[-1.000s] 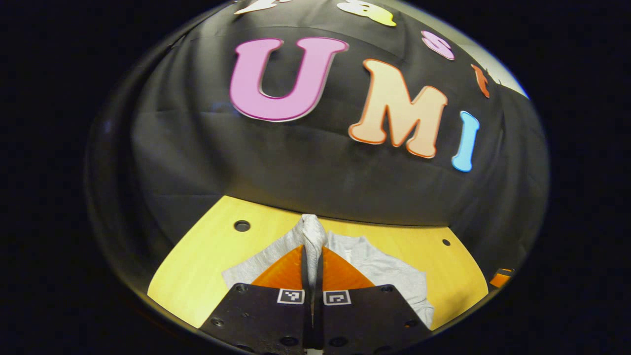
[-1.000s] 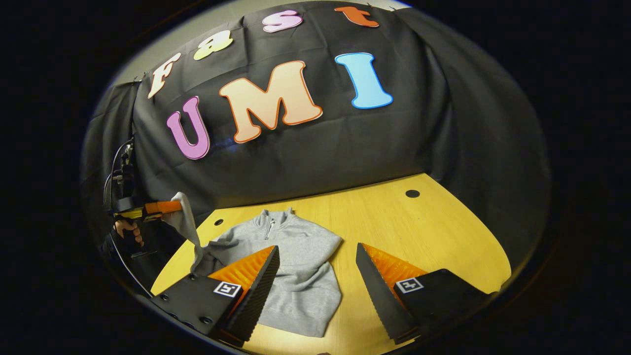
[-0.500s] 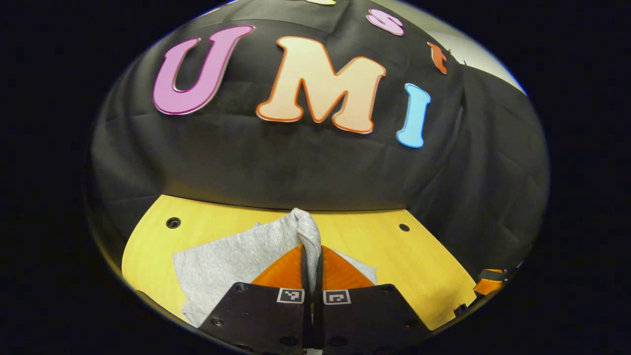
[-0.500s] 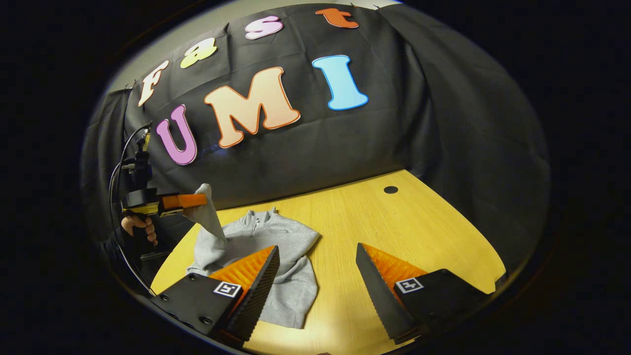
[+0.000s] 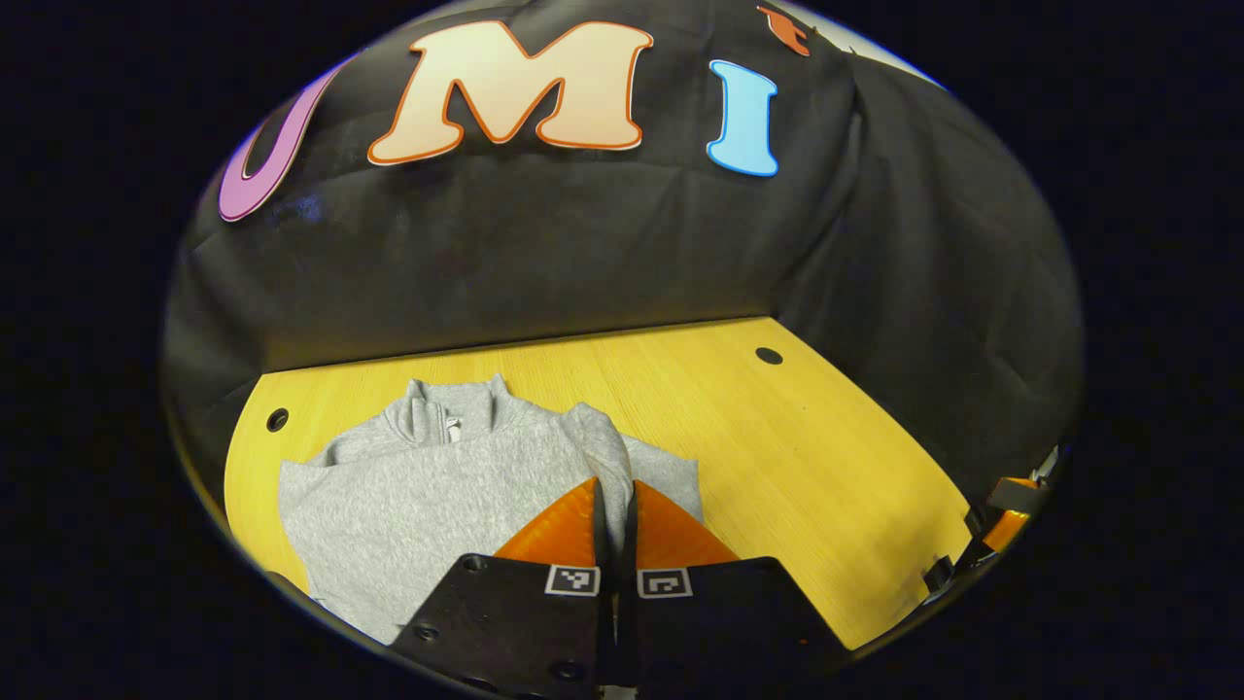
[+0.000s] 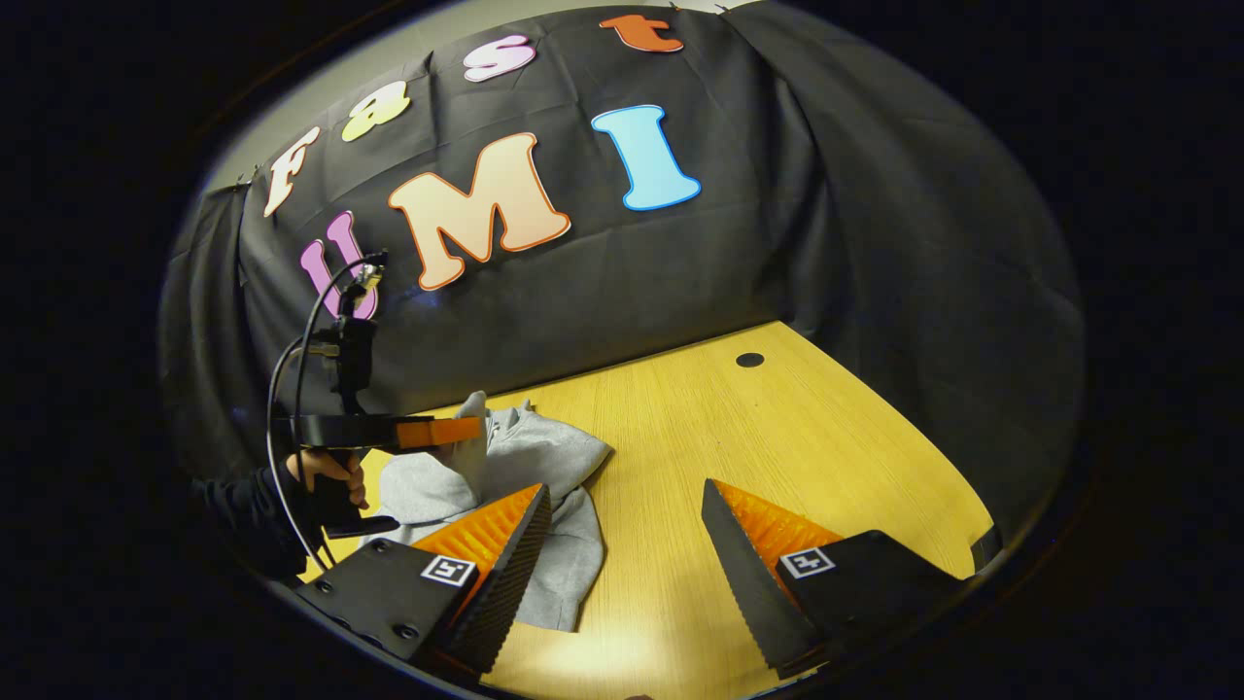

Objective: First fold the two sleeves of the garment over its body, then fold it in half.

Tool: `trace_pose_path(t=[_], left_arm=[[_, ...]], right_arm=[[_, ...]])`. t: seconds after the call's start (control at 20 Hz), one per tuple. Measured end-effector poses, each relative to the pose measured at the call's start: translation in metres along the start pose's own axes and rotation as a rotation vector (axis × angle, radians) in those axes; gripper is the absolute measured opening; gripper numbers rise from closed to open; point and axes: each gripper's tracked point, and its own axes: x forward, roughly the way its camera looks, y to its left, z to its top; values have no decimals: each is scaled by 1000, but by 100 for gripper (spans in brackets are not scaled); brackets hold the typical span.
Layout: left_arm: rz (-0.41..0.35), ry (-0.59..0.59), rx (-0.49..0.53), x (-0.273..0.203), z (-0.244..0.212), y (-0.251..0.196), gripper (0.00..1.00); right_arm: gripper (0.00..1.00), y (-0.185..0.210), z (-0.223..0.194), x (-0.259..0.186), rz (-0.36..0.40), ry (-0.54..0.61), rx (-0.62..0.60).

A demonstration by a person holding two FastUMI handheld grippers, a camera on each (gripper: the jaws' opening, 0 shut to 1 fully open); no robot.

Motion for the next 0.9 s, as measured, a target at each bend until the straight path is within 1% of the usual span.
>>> trace_pose_path(t=[0.05,0.1,0.15,0.2,0.25,0.35,0.4,0.5,0.6,0.7,0.8,0.85,0.9], left_arm=[[10,0,-2,3,-2,1,1],[-13,10,-8,4,-4,-3,10],[-22,6,-10,3,-6,-5,17],[-27,-9,-6,-1,-4,-4,32],[-11,-39,8,-6,1,2,53],[60,-116,48,-25,12,29,95],[81,-133,49,-34,13,40,93],[108,-157,35,-54,11,58,93],[156,-178,26,-77,5,85,93],[204,-183,14,-101,-13,112,93],[228,-170,9,-119,-31,130,93],[241,-155,-1,-129,-47,141,93],[253,-145,-11,-134,-58,149,93]], right_arm=[[94,3,-2,1,5,5,-6],[94,6,-3,3,10,9,-14],[98,10,-5,5,17,14,-20],[97,14,-6,6,24,17,-27],[97,18,-7,8,32,20,-32],[98,31,-10,15,55,30,-37],[98,36,-12,19,62,35,-39],[98,45,-15,24,75,42,-44],[98,58,-18,33,89,50,-54],[98,65,-21,40,89,51,-62],[98,68,-23,46,67,46,-80],[94,69,-25,47,60,44,-86],[98,71,-27,48,54,42,-95]])
